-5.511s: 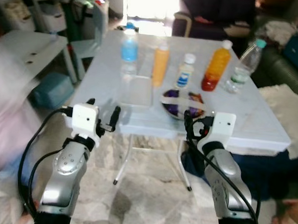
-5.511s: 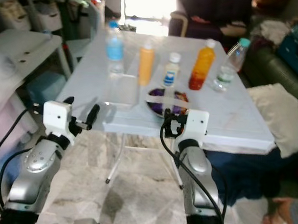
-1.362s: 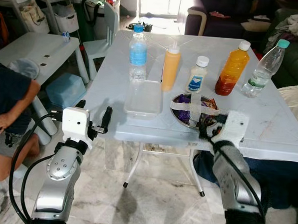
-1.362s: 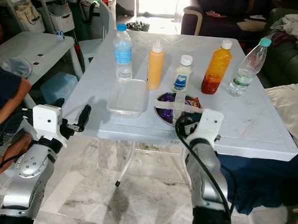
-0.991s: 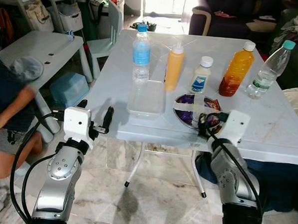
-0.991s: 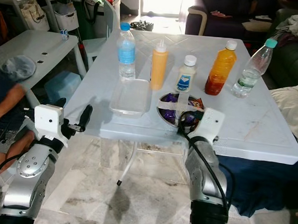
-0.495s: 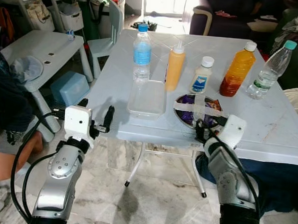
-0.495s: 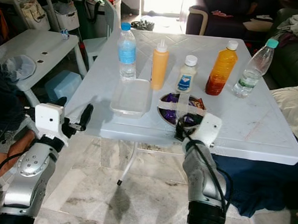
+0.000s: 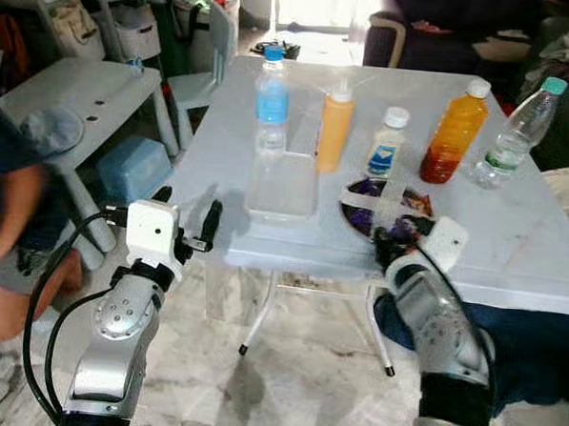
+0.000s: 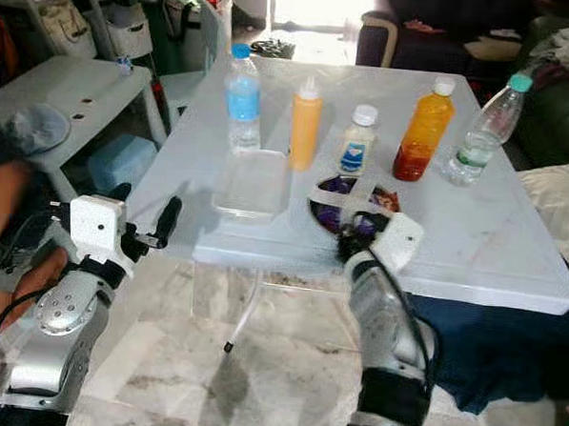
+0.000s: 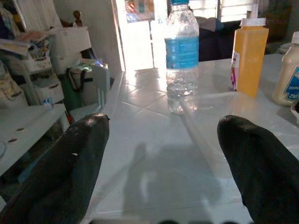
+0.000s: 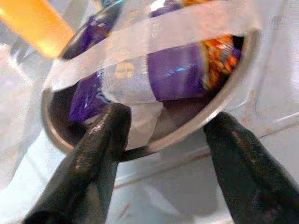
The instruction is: Restocking fridge
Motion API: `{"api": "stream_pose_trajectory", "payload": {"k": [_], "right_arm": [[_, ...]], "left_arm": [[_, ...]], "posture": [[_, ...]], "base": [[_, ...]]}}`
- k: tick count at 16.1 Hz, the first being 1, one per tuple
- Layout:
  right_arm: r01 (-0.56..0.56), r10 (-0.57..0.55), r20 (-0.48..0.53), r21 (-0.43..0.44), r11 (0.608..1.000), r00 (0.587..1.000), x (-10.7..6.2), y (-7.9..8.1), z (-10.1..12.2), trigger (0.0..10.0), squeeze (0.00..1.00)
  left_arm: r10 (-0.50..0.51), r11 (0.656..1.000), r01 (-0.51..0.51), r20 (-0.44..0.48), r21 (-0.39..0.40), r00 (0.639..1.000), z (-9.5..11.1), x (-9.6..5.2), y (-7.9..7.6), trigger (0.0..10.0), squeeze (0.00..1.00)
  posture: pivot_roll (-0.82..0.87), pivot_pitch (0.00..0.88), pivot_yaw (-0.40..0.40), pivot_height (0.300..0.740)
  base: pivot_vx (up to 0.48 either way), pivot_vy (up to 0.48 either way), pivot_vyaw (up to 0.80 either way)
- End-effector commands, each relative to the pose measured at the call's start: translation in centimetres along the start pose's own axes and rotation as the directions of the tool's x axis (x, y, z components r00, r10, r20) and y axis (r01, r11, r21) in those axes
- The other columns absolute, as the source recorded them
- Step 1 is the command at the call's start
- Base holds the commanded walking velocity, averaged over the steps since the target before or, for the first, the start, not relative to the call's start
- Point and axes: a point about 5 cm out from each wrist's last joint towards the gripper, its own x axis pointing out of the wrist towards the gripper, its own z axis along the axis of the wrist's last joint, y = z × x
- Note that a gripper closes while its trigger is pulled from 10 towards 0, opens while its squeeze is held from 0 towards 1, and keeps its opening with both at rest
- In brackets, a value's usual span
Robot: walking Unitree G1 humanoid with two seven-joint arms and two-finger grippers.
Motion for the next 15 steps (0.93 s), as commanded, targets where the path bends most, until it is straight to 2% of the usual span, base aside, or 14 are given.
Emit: {"api": "stream_pose_trajectory", "payload": {"k": [1, 2, 3, 4, 5, 6, 9, 10, 11, 15], "right_arm": [[0.065, -0.065, -0.014, 0.016, 0.998, 0.998, 0.3, -1.2, 0.1, 0.7, 0.00], [0.081, -0.081, -0.006, 0.025, 0.996, 0.997, 0.4, -1.4, 0.3, 1.7, 0.00], [0.093, -0.093, 0.001, 0.030, 0.995, 0.996, 0.4, -1.6, 0.6, 1.8, 0.00], [0.109, -0.110, 0.010, 0.036, 0.993, 0.994, 0.4, -1.8, 0.9, 4.0, 0.00], [0.119, -0.120, 0.018, 0.040, 0.992, 0.993, 0.3, -1.9, 1.1, 3.6, 0.00], [0.128, -0.129, 0.022, 0.047, 0.991, 0.991, 0.2, -2.0, 1.2, 4.0, 0.00], [0.168, -0.170, 0.045, 0.027, 0.985, 0.985, -0.2, -2.8, 1.6, 3.8, 0.00], [0.181, -0.182, 0.052, 0.026, 0.983, 0.982, -0.3, -3.0, 1.7, 5.2, 0.00], [0.196, -0.198, 0.058, 0.031, 0.980, 0.979, -0.3, -3.3, 1.7, 10.0, 0.00], [0.211, -0.213, 0.086, 0.039, 0.977, 0.973, 0.1, -3.2, 2.5, 10.0, 0.00]], "left_arm": [[0.001, 1.000, -0.001, 0.007, 0.015, 1.000, 0.4, 0.1, 0.1, 10.0, 0.00], [0.001, 1.000, -0.001, 0.008, 0.016, 1.000, 0.4, 0.1, 0.1, 10.0, 0.00], [0.001, 1.000, -0.001, 0.008, 0.016, 1.000, 0.4, 0.1, 0.1, 10.0, 0.00], [0.000, 1.000, 0.000, 0.007, 0.017, 1.000, 0.4, 0.1, 0.1, 10.0, 0.00], [-0.002, 1.000, 0.002, 0.007, 0.017, 1.000, 0.5, 0.1, 0.0, 10.0, 0.00], [-0.003, 1.000, 0.003, 0.007, 0.017, 1.000, 0.5, 0.1, 0.0, 10.0, 0.00], [-0.002, 1.000, 0.002, 0.009, 0.020, 1.000, 0.5, 0.2, 0.1, 10.0, 0.00], [-0.002, 1.000, 0.002, 0.008, 0.021, 1.000, 0.5, 0.2, 0.1, 10.0, 0.00], [-0.002, 1.000, 0.002, 0.008, 0.021, 1.000, 0.5, 0.3, 0.1, 10.0, 0.00], [-0.005, 1.000, 0.004, 0.008, 0.021, 1.000, 0.5, 0.4, 0.1, 10.0, 0.00]], "posture": [[0.06, 0.018, 0.010, 0.740], [0.06, 0.018, 0.011, 0.740], [0.06, 0.018, 0.011, 0.740], [0.06, 0.019, 0.012, 0.740], [0.06, 0.018, 0.013, 0.740], [0.06, 0.017, 0.013, 0.740], [0.06, 0.016, 0.015, 0.740], [0.06, 0.015, 0.016, 0.740], [0.06, 0.016, 0.017, 0.740], [0.06, 0.016, 0.016, 0.740]], "base": [[0.000, 0.000, 0.00], [0.000, 0.000, 0.00], [0.000, 0.000, 0.00], [0.000, 0.000, 0.00], [0.000, 0.000, 0.00], [0.000, 0.000, 0.00], [0.000, 0.000, 0.00], [0.000, 0.000, 0.00], [0.000, 0.000, 0.00], [0.000, 0.000, 0.00]]}}
